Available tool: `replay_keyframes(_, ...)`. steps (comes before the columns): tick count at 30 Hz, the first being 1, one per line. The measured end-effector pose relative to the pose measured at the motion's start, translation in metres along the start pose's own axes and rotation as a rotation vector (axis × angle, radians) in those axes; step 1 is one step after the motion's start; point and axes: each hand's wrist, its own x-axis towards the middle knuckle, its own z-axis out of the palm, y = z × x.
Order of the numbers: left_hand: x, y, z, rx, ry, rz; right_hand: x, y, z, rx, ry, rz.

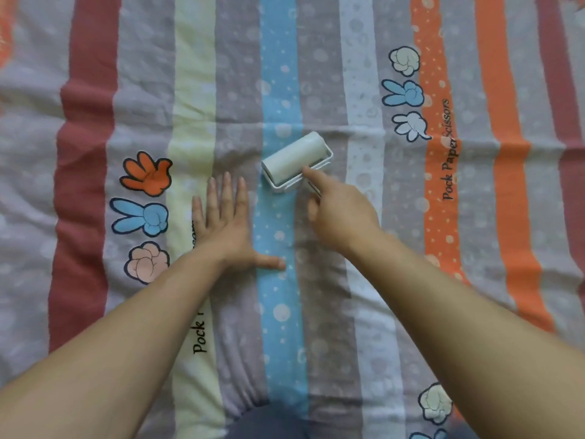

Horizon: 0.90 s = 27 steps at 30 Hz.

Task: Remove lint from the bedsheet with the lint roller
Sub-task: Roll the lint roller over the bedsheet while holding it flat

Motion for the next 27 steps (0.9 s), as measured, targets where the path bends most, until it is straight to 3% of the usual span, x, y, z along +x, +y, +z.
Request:
replay_keyframes(5,0.002,0.004,-0.015,0.023,-0.147,-0.012,-0.018,0.025,0.001,-0.043,-0.060,0.025)
replay_keyframes(16,0.000,0.006,-0.026,0.032,-0.220,-0.005,-0.110,0.066,-0.032,-0.211,-0.223,0.131)
replay_keyframes(24,-0.005,-0.002,-0.008,0.026,-0.065,0.060,-0.152,0.100,-0.028,-0.327,-0.183,0.103)
replay_keyframes(27,-0.014,-0.006,0.000,0.000,0.027,0.080,-0.165,0.107,-0.040,-0.325,-0.247,0.155)
